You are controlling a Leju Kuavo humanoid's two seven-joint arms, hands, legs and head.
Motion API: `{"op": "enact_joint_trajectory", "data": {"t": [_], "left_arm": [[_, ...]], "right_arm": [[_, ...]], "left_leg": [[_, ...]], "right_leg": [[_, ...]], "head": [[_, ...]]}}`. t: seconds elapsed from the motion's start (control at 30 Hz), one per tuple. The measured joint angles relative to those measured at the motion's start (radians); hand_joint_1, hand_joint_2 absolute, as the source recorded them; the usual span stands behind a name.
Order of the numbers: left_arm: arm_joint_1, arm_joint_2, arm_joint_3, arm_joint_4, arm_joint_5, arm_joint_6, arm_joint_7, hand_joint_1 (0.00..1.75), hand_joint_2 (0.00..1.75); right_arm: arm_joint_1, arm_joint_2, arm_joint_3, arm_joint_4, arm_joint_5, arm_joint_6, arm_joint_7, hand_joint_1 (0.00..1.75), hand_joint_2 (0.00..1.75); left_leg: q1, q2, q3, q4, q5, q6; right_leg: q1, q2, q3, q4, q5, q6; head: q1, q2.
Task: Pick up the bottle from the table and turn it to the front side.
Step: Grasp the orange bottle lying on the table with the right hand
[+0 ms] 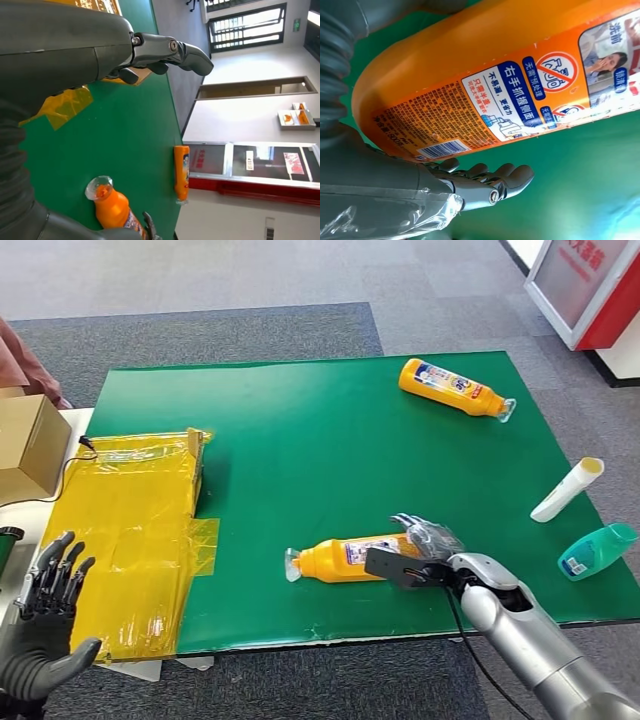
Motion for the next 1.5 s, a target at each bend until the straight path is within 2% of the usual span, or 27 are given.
{"op": "enact_joint_trajectory", "data": {"t": [0.1,0.13,0.23,0.27,0.77,1.07,1.2,1.33,1.5], "left_arm": [[-0.001,0.004,-0.001,0.0,0.0,0.0,-0.005,0.0,1.75],[-0.001,0.006,-0.001,0.0,0.0,0.0,-0.007,0.0,1.75],[-0.002,0.011,-0.002,0.0,0.001,0.001,-0.01,0.0,1.75],[-0.002,0.012,-0.002,0.0,0.002,0.001,-0.01,0.0,1.75],[-0.003,0.025,-0.001,0.0,0.004,-0.014,-0.022,0.0,1.75],[-0.001,0.026,0.002,0.0,0.005,-0.04,-0.033,0.0,1.75],[-0.006,0.026,0.003,0.001,0.019,-0.046,-0.033,0.0,1.75],[-0.02,0.027,0.002,0.005,0.048,-0.049,-0.032,0.0,1.75],[-0.056,0.028,-0.004,0.026,0.081,-0.032,-0.022,0.0,1.75]], "right_arm": [[-0.013,-0.002,0.013,0.006,-0.006,0.017,-0.001,0.02,1.75],[-0.018,-0.004,0.019,0.008,-0.01,0.026,-0.002,0.36,1.75],[-0.034,-0.013,0.034,0.016,-0.026,0.045,-0.008,1.65,1.75],[-0.037,-0.016,0.038,0.018,-0.031,0.048,-0.011,1.75,1.75],[-0.039,-0.043,0.053,0.022,-0.171,0.024,-0.048,1.75,1.75],[0.018,-0.057,-0.008,-0.002,-0.31,0.01,-0.103,1.75,1.75],[0.05,-0.056,-0.055,-0.028,-0.419,0.012,-0.146,1.75,1.75],[0.071,-0.041,-0.108,-0.059,-0.54,0.022,-0.201,1.75,1.75],[0.082,0.018,-0.177,-0.103,-0.679,0.025,-0.247,1.75,1.75]], "left_leg": [[0.0,0.0,0.0,0.0,0.0,0.0],[0.0,0.0,0.0,0.0,0.0,0.0],[0.0,0.0,0.0,0.0,0.0,0.0],[0.0,0.0,0.0,0.0,0.0,0.0],[0.0,0.0,0.001,0.0,0.0,0.0],[0.0,0.0,0.0,0.0,0.0,0.0],[0.0,0.0,0.0,0.0,0.0,0.0],[0.0,0.0,0.0,0.0,0.0,0.0],[0.0,0.0,0.0,0.0,0.001,0.0]], "right_leg": [[0.0,0.0,0.0,0.0,0.0,0.0],[0.0,0.0,0.0,0.0,0.0,0.0],[0.0,0.0,0.0,0.0,0.0,0.0],[0.0,0.0,0.0,0.0,0.0,0.0],[0.0,0.0,0.0,0.0,0.0,0.0],[0.0,0.0,0.0,0.0,0.0,0.0],[0.0,0.0,0.0,0.0,0.0,0.0],[0.0,0.0,0.0,0.0,0.0,0.0],[0.0,0.0,0.0,0.0,0.0,0.0]], "head": [[0.0,0.0],[0.0,0.0],[0.0,0.0],[0.0,0.0],[0.0,0.0],[0.0,0.0],[0.0,0.0],[0.0,0.0],[0.0,0.0]]}}
